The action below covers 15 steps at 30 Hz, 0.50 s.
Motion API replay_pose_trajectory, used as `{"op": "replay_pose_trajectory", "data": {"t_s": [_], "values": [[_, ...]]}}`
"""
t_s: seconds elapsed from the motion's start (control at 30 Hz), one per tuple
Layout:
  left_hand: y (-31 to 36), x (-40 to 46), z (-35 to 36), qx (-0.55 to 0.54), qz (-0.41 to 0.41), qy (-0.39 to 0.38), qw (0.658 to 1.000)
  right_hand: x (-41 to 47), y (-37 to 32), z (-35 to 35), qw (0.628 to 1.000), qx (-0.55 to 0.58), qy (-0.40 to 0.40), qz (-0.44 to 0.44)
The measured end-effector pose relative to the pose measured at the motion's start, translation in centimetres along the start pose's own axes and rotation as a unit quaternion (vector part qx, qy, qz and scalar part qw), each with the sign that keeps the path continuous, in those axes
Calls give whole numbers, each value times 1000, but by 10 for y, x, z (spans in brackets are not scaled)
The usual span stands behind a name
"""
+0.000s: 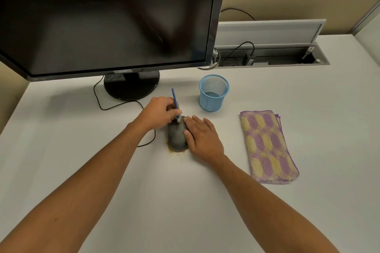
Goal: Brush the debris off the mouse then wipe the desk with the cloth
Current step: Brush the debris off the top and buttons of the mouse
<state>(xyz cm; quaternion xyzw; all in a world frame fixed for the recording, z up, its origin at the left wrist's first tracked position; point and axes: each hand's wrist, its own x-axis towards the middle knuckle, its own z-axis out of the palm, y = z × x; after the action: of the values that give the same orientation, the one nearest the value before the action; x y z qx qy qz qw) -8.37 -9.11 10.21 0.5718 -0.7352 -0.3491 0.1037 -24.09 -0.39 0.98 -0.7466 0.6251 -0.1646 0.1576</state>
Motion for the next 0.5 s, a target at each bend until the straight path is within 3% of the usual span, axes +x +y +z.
{"op": "replay_pose_trajectory", "data": {"t_s": [0.13, 0.5], "values": [[-4, 3, 8, 13, 6, 41, 999, 0, 0, 1, 1000, 1, 4, -1], [-16, -24, 10, 13, 33, -36, 999, -1, 1, 2, 1000, 6, 8, 0]]}}
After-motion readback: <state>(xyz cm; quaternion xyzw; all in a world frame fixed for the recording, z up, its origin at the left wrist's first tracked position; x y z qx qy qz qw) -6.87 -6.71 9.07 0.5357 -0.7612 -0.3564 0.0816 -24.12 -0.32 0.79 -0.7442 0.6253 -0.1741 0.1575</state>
